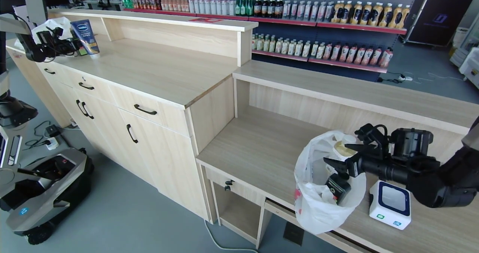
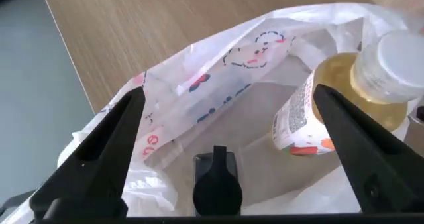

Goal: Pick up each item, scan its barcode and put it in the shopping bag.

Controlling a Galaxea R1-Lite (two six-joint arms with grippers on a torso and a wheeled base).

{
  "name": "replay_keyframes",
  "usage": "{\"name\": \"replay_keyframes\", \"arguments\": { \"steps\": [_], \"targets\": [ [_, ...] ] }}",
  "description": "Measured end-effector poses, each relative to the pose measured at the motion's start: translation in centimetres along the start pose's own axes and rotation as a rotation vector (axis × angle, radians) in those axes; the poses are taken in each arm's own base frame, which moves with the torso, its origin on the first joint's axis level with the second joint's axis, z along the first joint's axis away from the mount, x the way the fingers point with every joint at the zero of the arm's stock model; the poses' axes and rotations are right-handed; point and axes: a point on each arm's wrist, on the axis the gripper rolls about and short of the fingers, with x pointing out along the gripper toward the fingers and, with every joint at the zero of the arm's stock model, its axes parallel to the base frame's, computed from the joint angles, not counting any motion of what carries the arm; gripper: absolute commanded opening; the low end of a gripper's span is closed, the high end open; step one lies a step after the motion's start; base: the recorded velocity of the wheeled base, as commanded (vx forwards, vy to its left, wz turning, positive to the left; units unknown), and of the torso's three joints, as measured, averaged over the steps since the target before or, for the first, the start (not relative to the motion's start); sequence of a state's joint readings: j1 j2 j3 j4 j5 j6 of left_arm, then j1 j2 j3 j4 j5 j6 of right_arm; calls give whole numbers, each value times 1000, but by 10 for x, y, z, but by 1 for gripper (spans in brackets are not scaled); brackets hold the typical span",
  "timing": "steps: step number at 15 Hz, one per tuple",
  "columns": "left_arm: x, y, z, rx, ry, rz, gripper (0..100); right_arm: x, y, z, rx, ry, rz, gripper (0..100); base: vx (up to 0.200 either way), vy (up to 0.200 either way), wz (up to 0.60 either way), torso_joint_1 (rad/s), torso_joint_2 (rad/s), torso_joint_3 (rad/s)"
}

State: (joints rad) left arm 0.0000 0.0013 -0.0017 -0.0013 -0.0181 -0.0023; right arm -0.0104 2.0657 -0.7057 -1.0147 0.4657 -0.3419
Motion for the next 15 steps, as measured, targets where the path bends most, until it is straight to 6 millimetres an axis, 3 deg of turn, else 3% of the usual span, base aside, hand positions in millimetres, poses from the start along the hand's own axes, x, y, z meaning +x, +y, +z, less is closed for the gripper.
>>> {"name": "replay_keyframes", "arguments": {
  "steps": [3, 5, 8, 11, 15],
  "targets": [
    [0, 0, 0, 0, 0, 0, 100, -44, 0, 63, -137, -80, -39, 100, 0, 0, 0, 0, 0, 0],
    [0, 0, 0, 0, 0, 0, 100, -78, 1, 93, -269, -123, -119, 100, 0, 0, -600, 7, 2, 0],
    [0, 0, 0, 0, 1, -2, 100, -115, 1, 116, -310, -103, -306, 100, 0, 0, -600, -134, 256, 129],
    [0, 0, 0, 0, 0, 0, 100, -142, 5, 131, -251, -122, -378, 100, 0, 0, -600, -162, 330, 157],
    [0, 0, 0, 0, 1, -1, 100, -165, 12, 128, -73, -63, -531, 100, 0, 0, -150, -156, 301, 146]
  ]
}}
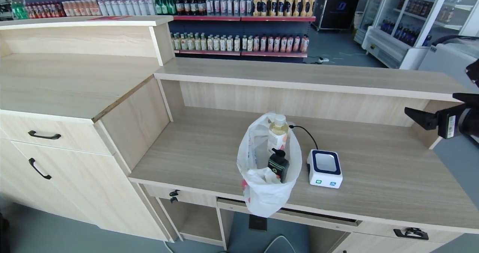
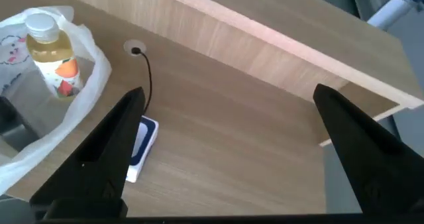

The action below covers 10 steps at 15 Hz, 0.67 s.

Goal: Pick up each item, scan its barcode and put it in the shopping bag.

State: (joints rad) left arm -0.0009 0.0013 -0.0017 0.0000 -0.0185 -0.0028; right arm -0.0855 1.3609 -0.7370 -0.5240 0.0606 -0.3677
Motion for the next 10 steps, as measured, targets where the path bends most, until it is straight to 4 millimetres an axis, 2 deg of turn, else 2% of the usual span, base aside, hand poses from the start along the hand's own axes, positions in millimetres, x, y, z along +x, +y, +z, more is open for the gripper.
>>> {"name": "replay_keyframes", "arguments": {
  "steps": [4, 8, 10],
  "targets": [
    [0, 0, 0, 0, -1, 1, 100, -35, 9, -28, 123, 40, -13, 100, 0, 0, 0, -8, 16, 9],
    [0, 0, 0, 0, -1, 1, 100, -87, 29, -53, 127, 28, 27, 100, 0, 0, 0, 0, 0, 0],
    [0, 0, 0, 0, -1, 1, 100, -107, 37, -54, 78, -31, 56, 100, 0, 0, -600, -10, 5, 10]
  ]
}}
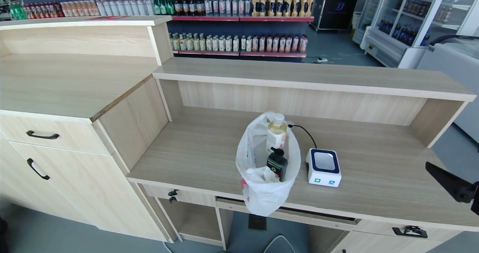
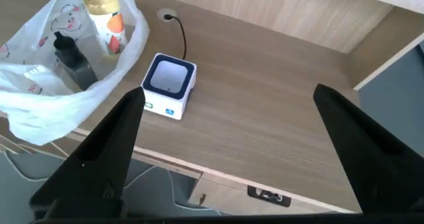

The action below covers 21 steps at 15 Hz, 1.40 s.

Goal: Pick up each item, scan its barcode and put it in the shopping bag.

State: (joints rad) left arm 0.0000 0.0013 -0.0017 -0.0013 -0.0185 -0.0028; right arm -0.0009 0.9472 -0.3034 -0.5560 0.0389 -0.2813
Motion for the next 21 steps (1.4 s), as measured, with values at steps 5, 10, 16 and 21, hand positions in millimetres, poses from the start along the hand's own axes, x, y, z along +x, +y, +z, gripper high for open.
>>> {"name": "replay_keyframes", "arguments": {
  "steps": [5, 10, 16, 21],
  "targets": [
    [0, 0, 0, 0, 0, 0, 100, -25, 6, -2, 41, -93, 57, 100, 0, 0, -120, -97, 213, 90],
    [0, 0, 0, 0, 0, 0, 100, -53, 19, -51, 135, -34, 69, 100, 0, 0, 0, 0, 0, 0],
    [0, 0, 0, 0, 0, 0, 100, -100, 34, -100, 168, 43, 96, 100, 0, 0, 0, 0, 0, 0],
    [0, 0, 0, 0, 0, 0, 100, -117, 38, -115, 206, -36, 68, 100, 0, 0, 0, 0, 0, 0]
  ]
}}
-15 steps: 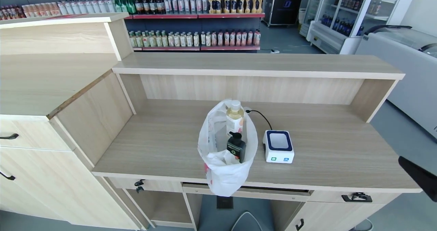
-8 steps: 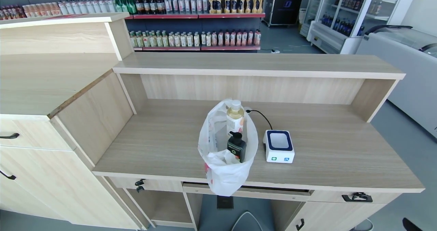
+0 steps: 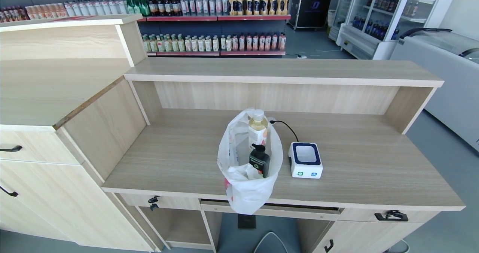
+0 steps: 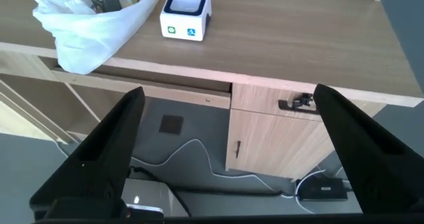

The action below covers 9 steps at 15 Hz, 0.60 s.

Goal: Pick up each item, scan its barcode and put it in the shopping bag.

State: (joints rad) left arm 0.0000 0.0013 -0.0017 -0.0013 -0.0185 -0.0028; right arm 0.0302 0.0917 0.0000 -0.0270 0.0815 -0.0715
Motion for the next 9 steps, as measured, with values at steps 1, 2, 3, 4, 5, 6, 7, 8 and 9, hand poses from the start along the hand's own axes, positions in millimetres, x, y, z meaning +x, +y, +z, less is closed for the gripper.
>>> {"name": "replay_keyframes", "arguments": {
  "steps": [1, 2, 3, 4, 5, 6, 7, 8, 9],
  "targets": [
    [0, 0, 0, 0, 0, 0, 100, -2, 0, 0, 3, -20, -8, 100, 0, 0, 0, 0, 0, 0],
    [0, 0, 0, 0, 0, 0, 100, -3, 1, -1, 6, -42, -22, 100, 0, 0, 0, 0, 0, 0],
    [0, 0, 0, 0, 0, 0, 100, -5, 1, -1, 7, -60, -34, 100, 0, 0, 0, 0, 0, 0],
    [0, 0, 0, 0, 0, 0, 100, -6, 1, -2, 7, -70, -38, 100, 0, 0, 0, 0, 0, 0],
    [0, 0, 0, 0, 0, 0, 100, -6, 1, -2, 6, -79, -41, 100, 0, 0, 0, 0, 0, 0],
    [0, 0, 0, 0, 0, 0, 100, -7, 1, -2, 6, -84, -42, 100, 0, 0, 0, 0, 0, 0],
    [0, 0, 0, 0, 0, 0, 100, -7, 1, -2, 6, -87, -43, 100, 0, 0, 0, 0, 0, 0],
    [0, 0, 0, 0, 0, 0, 100, -7, 1, -2, 5, -88, -43, 100, 0, 0, 0, 0, 0, 0],
    [0, 0, 0, 0, 0, 0, 100, -7, 1, -2, 6, -89, -43, 100, 0, 0, 0, 0, 0, 0]
  ]
}}
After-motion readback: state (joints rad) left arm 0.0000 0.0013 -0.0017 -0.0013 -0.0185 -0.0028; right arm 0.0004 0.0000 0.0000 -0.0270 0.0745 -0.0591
